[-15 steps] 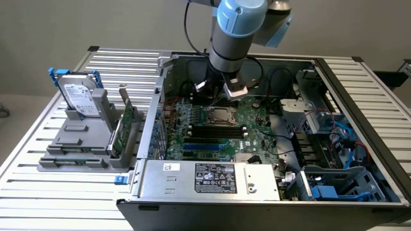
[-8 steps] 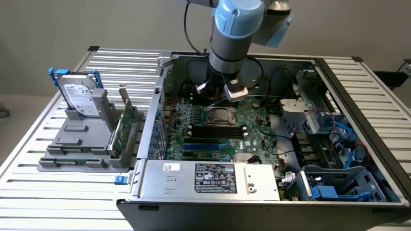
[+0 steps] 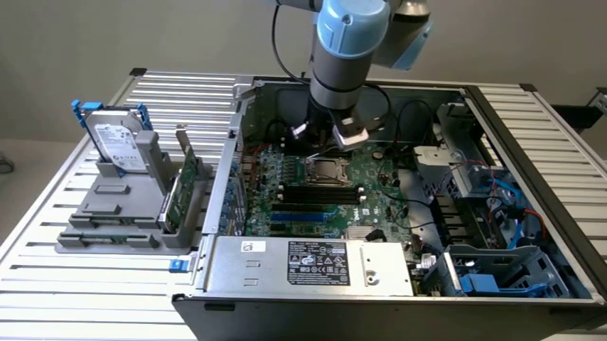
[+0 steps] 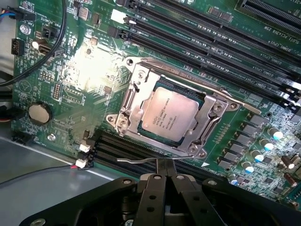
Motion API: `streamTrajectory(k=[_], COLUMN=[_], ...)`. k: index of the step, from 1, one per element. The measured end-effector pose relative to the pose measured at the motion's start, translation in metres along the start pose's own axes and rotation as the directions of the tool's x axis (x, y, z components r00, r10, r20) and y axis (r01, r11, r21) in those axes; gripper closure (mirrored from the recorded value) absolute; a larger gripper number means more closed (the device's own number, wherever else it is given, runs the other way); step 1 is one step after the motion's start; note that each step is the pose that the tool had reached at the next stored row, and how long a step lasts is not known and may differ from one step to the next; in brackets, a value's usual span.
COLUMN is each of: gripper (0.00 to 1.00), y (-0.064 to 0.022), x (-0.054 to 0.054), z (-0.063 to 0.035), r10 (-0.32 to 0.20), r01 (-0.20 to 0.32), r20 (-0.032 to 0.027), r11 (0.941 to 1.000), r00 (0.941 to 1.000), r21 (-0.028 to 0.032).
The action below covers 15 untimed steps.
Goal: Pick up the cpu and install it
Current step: 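Install the first cpu locking lever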
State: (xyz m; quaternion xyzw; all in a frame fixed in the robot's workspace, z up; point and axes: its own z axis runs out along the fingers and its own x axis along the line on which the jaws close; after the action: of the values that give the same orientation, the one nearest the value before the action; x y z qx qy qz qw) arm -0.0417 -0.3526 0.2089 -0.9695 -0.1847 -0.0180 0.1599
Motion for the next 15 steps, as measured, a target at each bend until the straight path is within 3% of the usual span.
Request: streamTrajectory(k=[15], gripper=[0.89], y=[-0.0003], x=[0.0033], z=[0.0023], r10=[-0.007], r01=[0.007], r20=[-0.0199], r11=[0.9999], r00=[0.9998], r21=[-0.0081])
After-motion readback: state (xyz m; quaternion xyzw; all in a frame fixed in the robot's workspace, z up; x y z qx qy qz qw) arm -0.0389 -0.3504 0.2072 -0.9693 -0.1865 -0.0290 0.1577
